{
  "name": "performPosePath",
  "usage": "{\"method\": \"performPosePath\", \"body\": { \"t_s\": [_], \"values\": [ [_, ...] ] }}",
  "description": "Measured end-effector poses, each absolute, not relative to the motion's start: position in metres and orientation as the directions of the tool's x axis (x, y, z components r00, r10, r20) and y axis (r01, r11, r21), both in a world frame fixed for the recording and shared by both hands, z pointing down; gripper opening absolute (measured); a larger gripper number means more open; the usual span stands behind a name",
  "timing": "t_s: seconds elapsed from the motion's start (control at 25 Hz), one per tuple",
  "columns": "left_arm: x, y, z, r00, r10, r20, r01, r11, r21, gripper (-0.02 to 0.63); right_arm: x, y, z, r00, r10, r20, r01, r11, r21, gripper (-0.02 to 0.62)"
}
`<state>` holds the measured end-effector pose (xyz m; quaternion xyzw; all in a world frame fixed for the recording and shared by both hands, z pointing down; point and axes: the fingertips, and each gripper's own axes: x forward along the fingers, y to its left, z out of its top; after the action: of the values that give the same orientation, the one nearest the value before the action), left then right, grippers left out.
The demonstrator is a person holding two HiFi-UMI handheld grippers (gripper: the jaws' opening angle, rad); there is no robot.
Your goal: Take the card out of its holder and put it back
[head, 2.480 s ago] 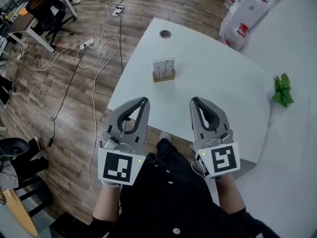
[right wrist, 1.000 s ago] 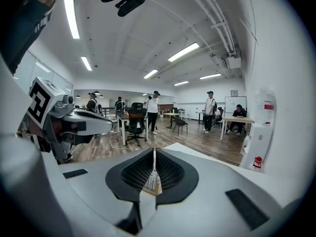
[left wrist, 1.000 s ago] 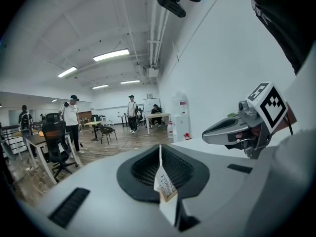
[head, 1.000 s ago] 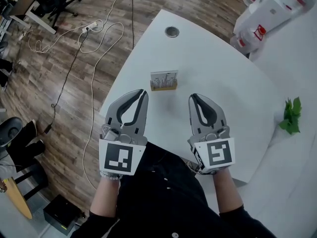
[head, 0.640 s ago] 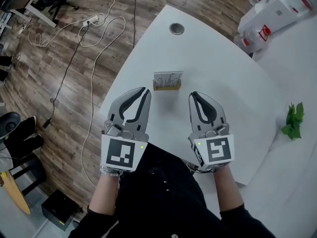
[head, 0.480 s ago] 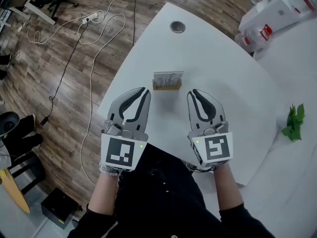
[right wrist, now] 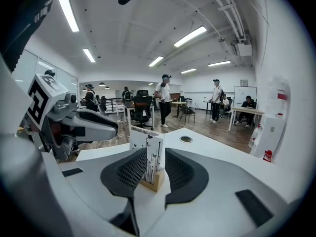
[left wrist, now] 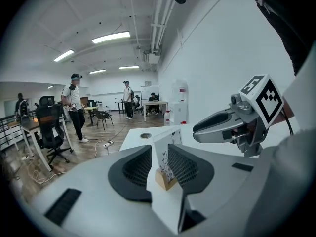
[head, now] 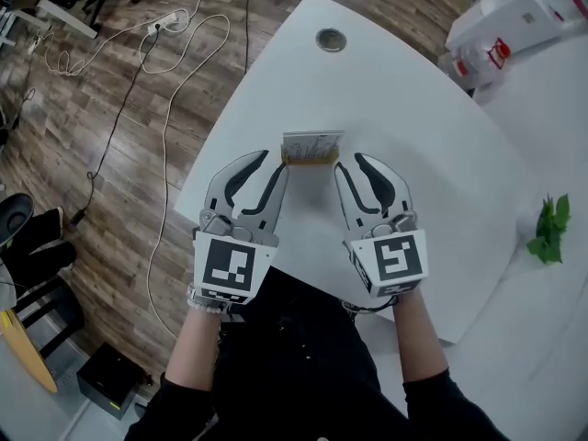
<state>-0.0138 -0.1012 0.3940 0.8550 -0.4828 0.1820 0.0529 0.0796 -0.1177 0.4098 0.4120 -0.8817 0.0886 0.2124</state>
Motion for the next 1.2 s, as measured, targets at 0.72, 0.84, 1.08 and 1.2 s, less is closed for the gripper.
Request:
{"method": "performPosePath", "body": {
  "t_s": [0.72, 0.84, 1.08, 1.2],
  "values": [
    [0.001, -0.124, 0.443, 0.471, -0.775, 0.42, -0.831, -0.55, -0.082, 0.101, 0.068, -0.139, 0.451, -0.589, -0.645, 0.486, -0.737, 0.676, 0.005, 0.136],
    [0.003, -0.128, 0.446, 0.469, -0.777, 0.42, -0.834, -0.546, -0.078, 0.101, 0.066, -0.142, 0.453, -0.587, -0.647, 0.488, -0.737, 0.675, 0.008, 0.135],
    [0.0, -0.129, 0.449, 0.466, -0.78, 0.417, -0.838, -0.54, -0.073, 0.098, 0.06, -0.142, 0.457, -0.576, -0.651, 0.495, -0.744, 0.668, 0.013, 0.133],
    [0.001, -0.129, 0.449, 0.47, -0.78, 0.414, -0.836, -0.543, -0.074, 0.069, 0.062, -0.144, 0.458, -0.569, -0.656, 0.496, -0.75, 0.661, 0.014, 0.109]
  ]
}}
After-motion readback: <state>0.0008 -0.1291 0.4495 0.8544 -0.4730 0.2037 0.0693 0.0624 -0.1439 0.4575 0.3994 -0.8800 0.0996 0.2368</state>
